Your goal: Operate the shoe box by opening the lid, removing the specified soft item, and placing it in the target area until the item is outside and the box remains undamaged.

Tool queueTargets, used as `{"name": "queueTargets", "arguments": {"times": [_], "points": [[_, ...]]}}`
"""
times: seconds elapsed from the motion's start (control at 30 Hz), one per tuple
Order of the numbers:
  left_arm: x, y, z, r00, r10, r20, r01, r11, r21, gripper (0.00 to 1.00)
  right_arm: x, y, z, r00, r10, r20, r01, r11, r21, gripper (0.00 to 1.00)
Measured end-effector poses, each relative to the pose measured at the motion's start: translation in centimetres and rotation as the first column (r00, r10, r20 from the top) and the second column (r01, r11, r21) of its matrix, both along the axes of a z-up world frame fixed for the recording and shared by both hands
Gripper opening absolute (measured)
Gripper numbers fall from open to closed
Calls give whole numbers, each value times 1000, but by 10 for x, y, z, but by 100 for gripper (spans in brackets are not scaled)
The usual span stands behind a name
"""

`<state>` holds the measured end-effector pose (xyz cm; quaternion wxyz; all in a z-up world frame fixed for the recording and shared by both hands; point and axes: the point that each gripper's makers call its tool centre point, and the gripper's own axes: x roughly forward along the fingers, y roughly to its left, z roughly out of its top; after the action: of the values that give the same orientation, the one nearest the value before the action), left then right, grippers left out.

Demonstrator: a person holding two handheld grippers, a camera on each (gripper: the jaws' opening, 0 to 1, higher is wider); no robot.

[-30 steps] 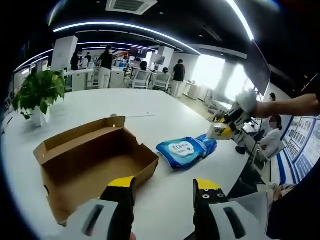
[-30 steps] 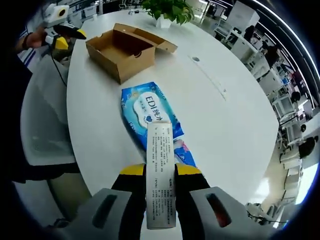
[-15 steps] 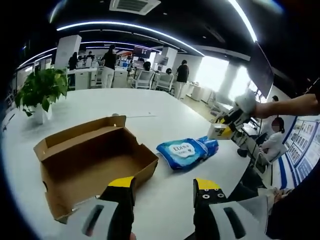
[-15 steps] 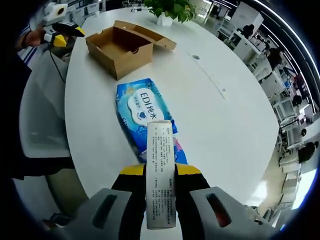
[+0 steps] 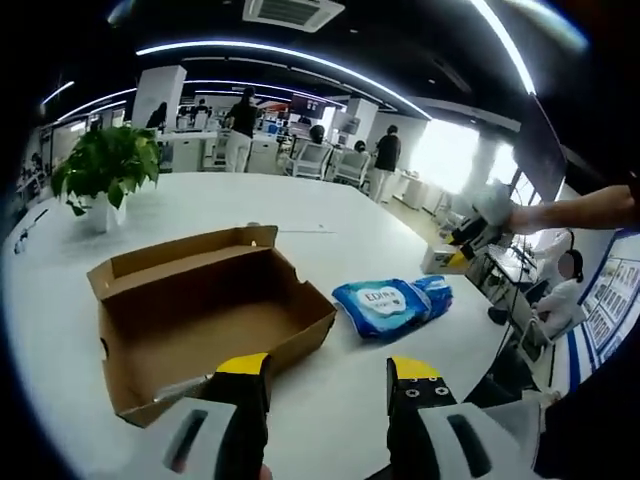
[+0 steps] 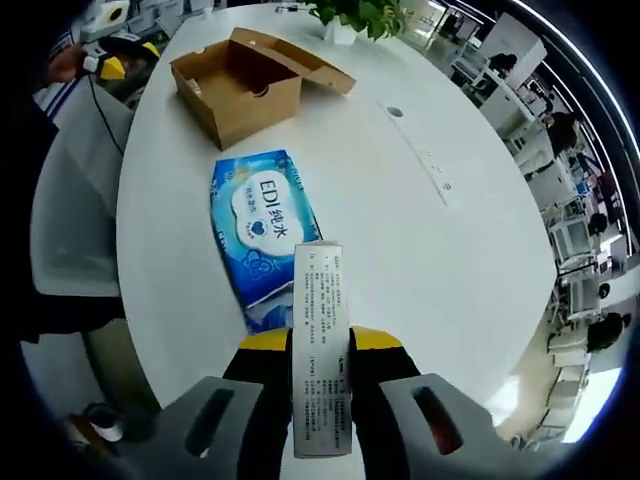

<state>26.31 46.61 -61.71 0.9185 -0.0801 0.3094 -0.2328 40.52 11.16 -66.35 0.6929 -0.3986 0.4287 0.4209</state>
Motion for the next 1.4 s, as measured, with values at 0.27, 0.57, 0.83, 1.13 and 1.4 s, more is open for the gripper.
{"name": "queueTargets", "arguments": {"times": [0.27,0.57,0.83,1.13,1.4], "points": [[-2,14,-2,999,53,-10,-53,999,6,47,18,-2,-13,998,56,1,-56,997,-52,18],[-3,23,-3,995,99,-15,-99,995,12,47,37,1,-22,996,87,0,-87,994,-66,18],[-4,31,-3,991,134,-18,-133,991,18,47,45,6,-34,994,109,-14,-110,991,-77,18],[-8,36,-6,985,172,-27,-171,985,14,47,55,7,-46,992,125,-22,-127,987,-100,19],[-11,39,-9,979,201,-36,-201,980,8,47,57,6,-59,989,145,-41,-149,982,-118,19]]}}
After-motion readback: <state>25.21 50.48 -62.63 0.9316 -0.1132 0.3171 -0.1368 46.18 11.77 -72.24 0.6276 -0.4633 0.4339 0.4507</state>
